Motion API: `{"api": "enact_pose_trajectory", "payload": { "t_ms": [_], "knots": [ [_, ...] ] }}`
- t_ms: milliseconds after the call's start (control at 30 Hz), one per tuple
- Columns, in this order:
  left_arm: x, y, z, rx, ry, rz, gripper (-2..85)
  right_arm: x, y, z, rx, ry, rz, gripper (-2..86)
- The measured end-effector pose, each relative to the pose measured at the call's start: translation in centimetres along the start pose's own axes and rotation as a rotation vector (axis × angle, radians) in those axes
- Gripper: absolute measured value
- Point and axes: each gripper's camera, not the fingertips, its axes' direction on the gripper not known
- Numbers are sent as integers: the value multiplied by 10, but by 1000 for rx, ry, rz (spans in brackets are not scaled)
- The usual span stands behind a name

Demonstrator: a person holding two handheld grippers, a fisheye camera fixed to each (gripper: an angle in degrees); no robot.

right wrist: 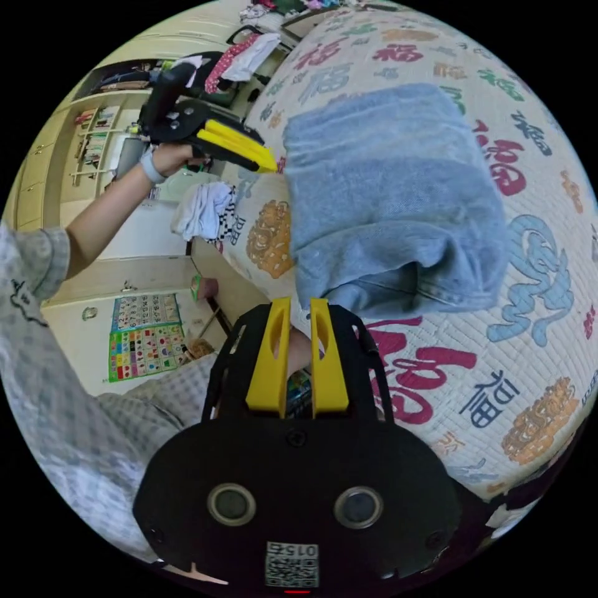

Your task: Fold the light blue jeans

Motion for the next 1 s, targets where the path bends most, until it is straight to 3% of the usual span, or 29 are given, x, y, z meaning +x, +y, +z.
{"api": "enact_pose_trajectory", "payload": {
  "t_ms": [200, 367, 433, 533, 767, 900, 1000],
  "knots": [
    [4, 18, -40, 235, 27, -81, -7, 60, 3, -8, 230, -218, 348, 79],
    [11, 15, 14, -1, -60, -29, -8, 85, 27, 17, 300, -452, 597, 15],
    [3, 34, 18, 14, -38, -74, -9, 75, 52, 15, 262, -326, 589, 2],
    [-10, 63, 16, 56, 54, -176, -9, 75, 81, 15, 319, -448, 657, -3],
    [4, 121, 4, 70, 26, -260, -8, 31, 51, -21, 333, -347, 523, 0],
    [33, 161, 3, 197, 247, -315, -1, 11, 26, -75, 396, -99, 378, 2],
    [53, 185, 33, 162, 263, -381, 9, 9, -12, -82, 298, -12, 288, -1]
  ]
}}
